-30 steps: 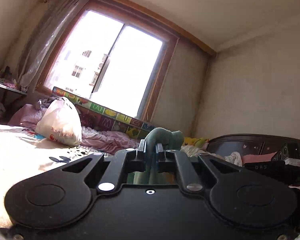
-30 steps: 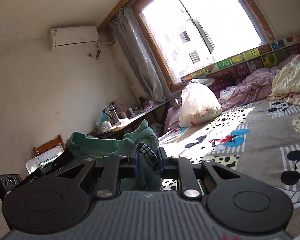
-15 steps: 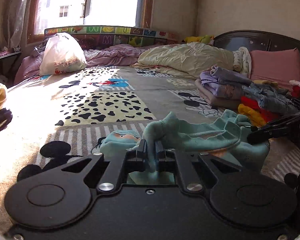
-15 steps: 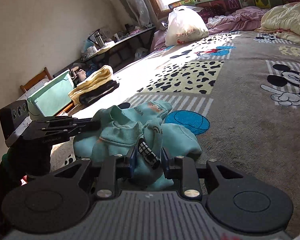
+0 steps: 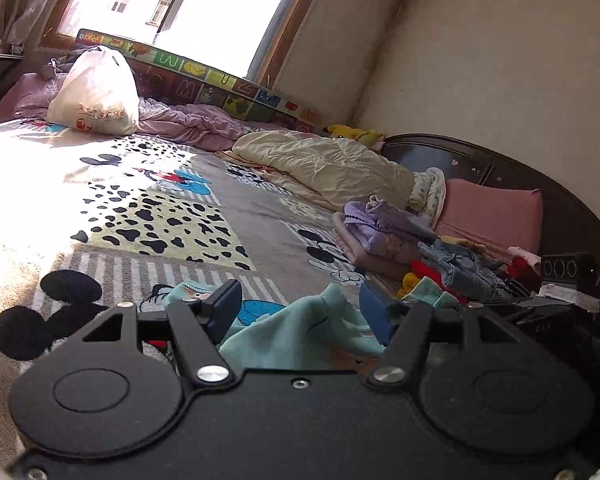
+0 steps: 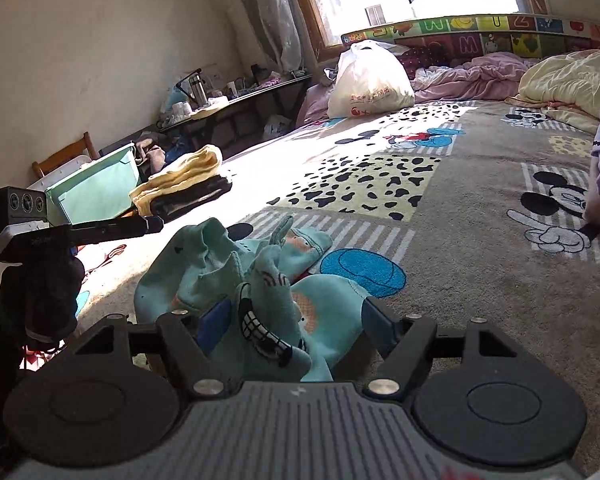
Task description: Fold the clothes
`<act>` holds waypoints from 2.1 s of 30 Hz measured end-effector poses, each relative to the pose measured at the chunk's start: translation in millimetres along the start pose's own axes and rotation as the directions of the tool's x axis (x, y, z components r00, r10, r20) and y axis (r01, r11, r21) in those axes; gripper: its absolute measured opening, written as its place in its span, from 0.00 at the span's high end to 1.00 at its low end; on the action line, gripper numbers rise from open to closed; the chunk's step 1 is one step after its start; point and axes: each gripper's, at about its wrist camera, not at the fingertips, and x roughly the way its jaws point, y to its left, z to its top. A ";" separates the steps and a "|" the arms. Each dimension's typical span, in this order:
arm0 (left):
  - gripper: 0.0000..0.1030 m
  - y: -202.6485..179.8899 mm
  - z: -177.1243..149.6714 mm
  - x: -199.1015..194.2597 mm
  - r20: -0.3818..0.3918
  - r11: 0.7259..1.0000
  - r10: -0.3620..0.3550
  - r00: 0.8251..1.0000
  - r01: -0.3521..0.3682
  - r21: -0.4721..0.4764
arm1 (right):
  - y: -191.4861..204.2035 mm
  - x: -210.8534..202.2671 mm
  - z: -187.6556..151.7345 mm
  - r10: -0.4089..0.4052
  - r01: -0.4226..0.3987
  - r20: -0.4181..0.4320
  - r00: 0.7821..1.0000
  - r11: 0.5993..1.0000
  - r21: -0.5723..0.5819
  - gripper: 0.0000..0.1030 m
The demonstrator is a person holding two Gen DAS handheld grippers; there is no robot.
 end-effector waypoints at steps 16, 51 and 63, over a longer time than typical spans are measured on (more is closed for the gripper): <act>0.76 -48.8 -73.7 -11.4 -0.377 0.884 -0.186 0.907 0.322 0.338 | 98.0 -9.7 -81.5 0.042 -0.170 -0.282 0.958 0.878 -0.447 0.45; 0.46 49.9 -69.9 46.9 -0.346 0.909 -0.100 0.933 -0.056 -0.414 | -12.9 79.4 -76.9 0.241 -0.189 -0.010 0.971 0.788 0.586 0.30; 0.59 20.7 -3.7 62.1 0.128 0.981 -0.102 0.986 0.122 -0.151 | -21.7 56.1 52.5 0.111 -0.159 0.248 0.962 0.970 0.183 0.30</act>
